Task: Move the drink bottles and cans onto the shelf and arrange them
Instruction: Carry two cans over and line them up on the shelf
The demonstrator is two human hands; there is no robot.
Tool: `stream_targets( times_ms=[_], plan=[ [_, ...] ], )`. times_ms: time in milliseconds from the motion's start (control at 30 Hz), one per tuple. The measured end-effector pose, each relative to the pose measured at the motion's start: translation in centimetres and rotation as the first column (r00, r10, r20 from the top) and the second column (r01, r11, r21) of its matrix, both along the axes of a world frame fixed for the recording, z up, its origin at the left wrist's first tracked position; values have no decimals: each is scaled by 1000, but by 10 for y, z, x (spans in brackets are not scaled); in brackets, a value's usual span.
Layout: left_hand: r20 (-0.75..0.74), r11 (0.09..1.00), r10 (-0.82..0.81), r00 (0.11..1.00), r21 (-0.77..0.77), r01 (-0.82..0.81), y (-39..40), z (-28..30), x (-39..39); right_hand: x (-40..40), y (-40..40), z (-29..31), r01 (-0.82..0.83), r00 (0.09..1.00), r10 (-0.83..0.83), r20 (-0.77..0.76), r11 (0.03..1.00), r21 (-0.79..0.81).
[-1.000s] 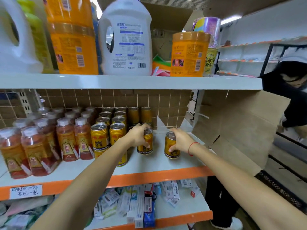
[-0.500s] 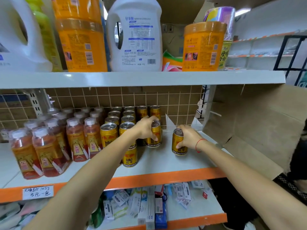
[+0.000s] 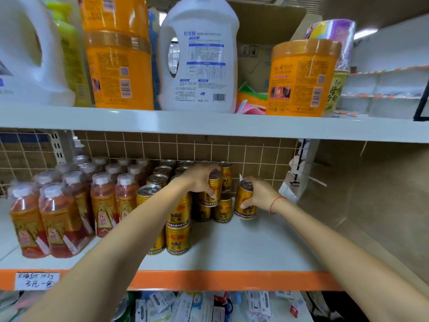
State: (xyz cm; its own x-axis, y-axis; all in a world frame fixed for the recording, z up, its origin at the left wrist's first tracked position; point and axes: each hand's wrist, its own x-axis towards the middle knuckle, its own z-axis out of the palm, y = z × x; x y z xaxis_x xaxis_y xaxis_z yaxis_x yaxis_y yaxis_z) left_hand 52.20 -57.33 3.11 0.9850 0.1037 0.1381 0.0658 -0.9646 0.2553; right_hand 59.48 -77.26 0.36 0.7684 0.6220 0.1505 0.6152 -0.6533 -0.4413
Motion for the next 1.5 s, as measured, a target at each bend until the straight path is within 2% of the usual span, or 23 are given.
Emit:
stream_targets(
  times_ms=[167,367,633,967,1133,1300,1400,1500],
  plan=[
    [-17,999,31,999,-31,-31,15,-5,15,18,13,-1,-26,999,29,-40,998,57],
    [-14,994,63,998,-84,-64,30,-7,21,27,28,-3,-37,999,39,-16,993,108],
    [-34,997,76,997,-28,-77,35,-6,28,34,39,0,-57,998,59,-13,992,114],
    [-65,990,66,996,131,-57,37,-8,38,42,45,6,-42,999,42,-2,997,60],
    [-120,993,58,991,106,-45,35,-4,40,46,50,6,-39,999,39,-2,998,51],
    [-154,989,29,988,147,-6,36,5,42,48,61,2,-44,999,44,-8,998,43],
    [-148,992,27,989,122,-9,37,4,41,49,67,1,-49,999,50,-16,998,29],
    [-190,1000,27,981,4,-27,41,4,40,49,71,1,-49,999,49,0,999,14]
  ],
)
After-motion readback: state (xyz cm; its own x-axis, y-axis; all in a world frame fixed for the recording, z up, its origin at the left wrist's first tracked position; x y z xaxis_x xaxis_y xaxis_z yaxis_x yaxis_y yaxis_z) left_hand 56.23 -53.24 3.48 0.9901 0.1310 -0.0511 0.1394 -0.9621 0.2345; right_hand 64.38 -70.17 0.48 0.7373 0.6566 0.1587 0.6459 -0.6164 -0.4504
